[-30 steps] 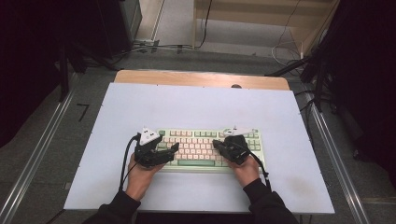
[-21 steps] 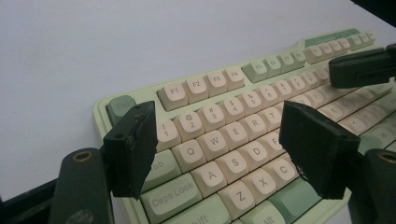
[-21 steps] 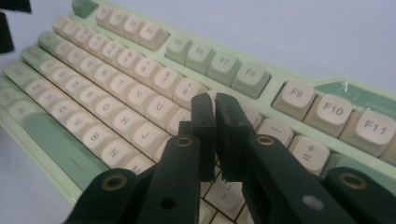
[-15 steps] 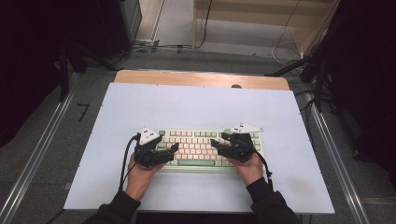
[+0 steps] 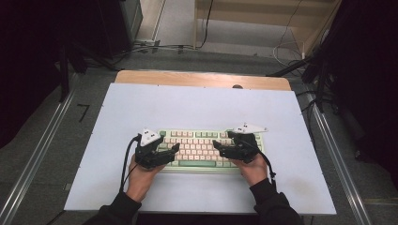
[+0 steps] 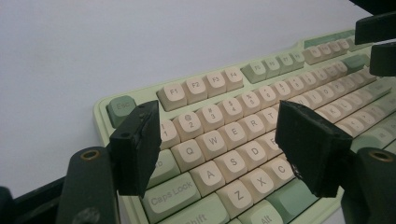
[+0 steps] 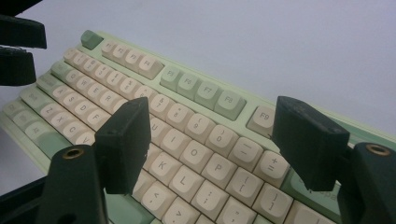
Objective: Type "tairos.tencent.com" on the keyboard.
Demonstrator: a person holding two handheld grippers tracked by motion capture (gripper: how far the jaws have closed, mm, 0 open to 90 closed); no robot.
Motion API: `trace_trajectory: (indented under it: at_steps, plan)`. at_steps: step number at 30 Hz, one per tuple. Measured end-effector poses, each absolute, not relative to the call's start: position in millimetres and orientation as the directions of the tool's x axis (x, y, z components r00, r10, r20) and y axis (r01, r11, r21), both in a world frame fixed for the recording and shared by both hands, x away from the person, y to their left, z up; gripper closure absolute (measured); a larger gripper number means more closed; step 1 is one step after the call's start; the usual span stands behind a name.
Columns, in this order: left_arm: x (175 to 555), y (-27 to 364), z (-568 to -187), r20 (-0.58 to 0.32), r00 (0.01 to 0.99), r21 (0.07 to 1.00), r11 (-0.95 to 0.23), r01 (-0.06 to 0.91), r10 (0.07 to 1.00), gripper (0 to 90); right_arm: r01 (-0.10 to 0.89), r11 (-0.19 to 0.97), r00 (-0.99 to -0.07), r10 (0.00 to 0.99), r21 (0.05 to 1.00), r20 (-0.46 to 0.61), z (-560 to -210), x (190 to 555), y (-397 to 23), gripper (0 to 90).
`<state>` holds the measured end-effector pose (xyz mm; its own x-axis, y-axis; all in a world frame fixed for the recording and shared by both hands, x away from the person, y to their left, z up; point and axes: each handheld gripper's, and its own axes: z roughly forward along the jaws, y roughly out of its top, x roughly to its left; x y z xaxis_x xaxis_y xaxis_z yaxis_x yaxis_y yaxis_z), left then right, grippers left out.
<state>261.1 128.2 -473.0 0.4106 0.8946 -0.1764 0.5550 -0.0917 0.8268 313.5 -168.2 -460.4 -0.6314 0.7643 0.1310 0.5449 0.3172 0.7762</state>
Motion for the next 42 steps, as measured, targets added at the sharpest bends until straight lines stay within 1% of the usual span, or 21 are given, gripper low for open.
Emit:
trace_trajectory:
  at_steps: [4,7,17,18,22,33,42]
  plan:
    - [260.2,127.9,-472.4,-0.176,0.409,0.828,-0.090,0.553,0.895,35.8,0.549,0.321,-0.630,0.766,0.772,0.130,-460.4,313.4,-169.4,26.2]
    - [259.0,127.7,-471.9,-0.180,0.411,0.831,-0.086,0.550,0.894,42.0,0.554,0.319,-0.626,0.769,0.769,0.132,-460.7,313.4,-169.7,26.2]
    - [256.8,129.4,-471.4,-0.218,0.430,0.830,-0.065,0.554,0.876,79.8,0.555,0.326,-0.629,0.767,0.766,0.129,-461.7,313.5,-169.6,26.3]
    - [257.3,129.5,-471.9,-0.227,0.433,0.828,-0.062,0.557,0.872,82.7,0.555,0.326,-0.628,0.768,0.765,0.128,-461.9,313.5,-169.5,26.3]
    - [258.4,130.7,-473.1,-0.243,0.428,0.821,-0.051,0.569,0.870,89.5,0.556,0.327,-0.629,0.767,0.764,0.130,-462.0,313.6,-169.5,26.3]
    - [261.9,128.5,-479.1,-0.240,0.437,0.800,-0.078,0.594,0.867,90.0,0.560,0.328,-0.628,0.767,0.761,0.131,-463.3,314.0,-168.6,26.5]
    - [266.3,121.5,-487.9,-0.221,0.457,0.779,-0.126,0.614,0.862,90.0,0.564,0.332,-0.628,0.767,0.756,0.131,-464.4,313.8,-167.6,26.6]
